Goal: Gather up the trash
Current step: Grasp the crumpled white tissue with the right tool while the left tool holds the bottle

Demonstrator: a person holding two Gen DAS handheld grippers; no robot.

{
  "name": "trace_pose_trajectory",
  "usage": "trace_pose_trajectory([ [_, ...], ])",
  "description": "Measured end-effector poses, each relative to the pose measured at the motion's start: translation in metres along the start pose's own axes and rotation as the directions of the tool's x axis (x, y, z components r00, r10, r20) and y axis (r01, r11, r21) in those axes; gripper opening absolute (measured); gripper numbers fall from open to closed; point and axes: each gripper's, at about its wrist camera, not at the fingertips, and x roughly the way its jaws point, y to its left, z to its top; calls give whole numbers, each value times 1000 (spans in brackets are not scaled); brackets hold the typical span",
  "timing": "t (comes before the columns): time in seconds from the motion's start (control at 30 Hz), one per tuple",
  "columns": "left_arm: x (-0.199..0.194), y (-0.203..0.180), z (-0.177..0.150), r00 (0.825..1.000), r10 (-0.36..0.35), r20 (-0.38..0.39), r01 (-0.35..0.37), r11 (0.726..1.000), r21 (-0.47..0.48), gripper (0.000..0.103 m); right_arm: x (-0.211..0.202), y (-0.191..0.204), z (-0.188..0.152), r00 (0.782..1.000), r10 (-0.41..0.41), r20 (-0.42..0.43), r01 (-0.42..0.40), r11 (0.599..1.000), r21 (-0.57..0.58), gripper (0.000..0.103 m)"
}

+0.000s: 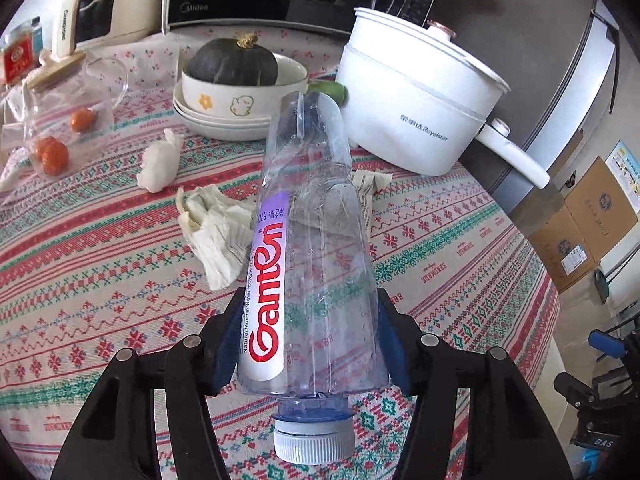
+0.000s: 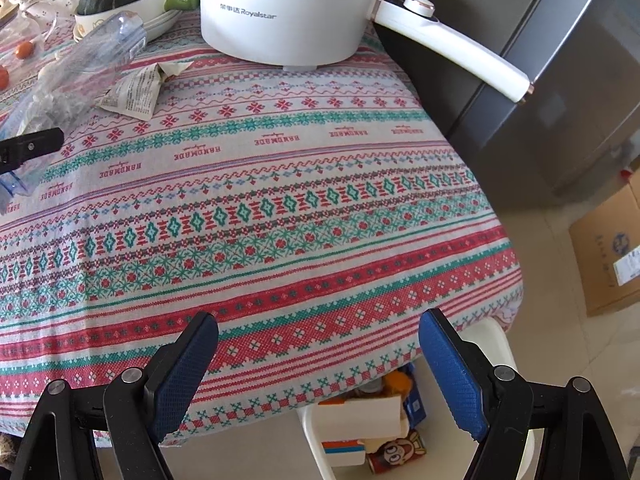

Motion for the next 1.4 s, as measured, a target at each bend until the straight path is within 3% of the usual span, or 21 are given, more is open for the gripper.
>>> trace_pose_trajectory([
  [0.13, -39, 4, -3, 998, 3, 57, -5, 999, 32, 63, 1, 4, -4, 1000, -22, -4, 22, 1000, -14, 86],
  [0.33, -93, 37, -13, 994, 36, 101, -37, 999, 4, 63, 0, 10, -10, 998, -62, -4, 62, 997, -42, 86],
  [0.57, -129, 106, -35, 991, 102, 85, -98, 994, -54, 63, 6, 30, -9, 993, 113, -45, -112, 994, 15, 86],
  [0.8, -145, 161, -50, 990, 125, 70, -119, 989, -88, 63, 29, 72, 41, 959, 284, 5, -281, 947, 155, 86],
  [1.1, -147, 195, -65, 994, 105, 23, -102, 990, -95, 63, 66, 150, 108, 934, 344, 91, -355, 922, 153, 86],
  [1.23, -147, 199, -68, 995, 96, 18, -94, 991, -93, 63, 74, 186, 124, 911, 399, 108, -408, 909, 89, 85],
  [1.4, -148, 202, -67, 996, 82, 20, -80, 991, -104, 63, 81, 223, 138, 908, 400, 122, -405, 914, 20, 84],
])
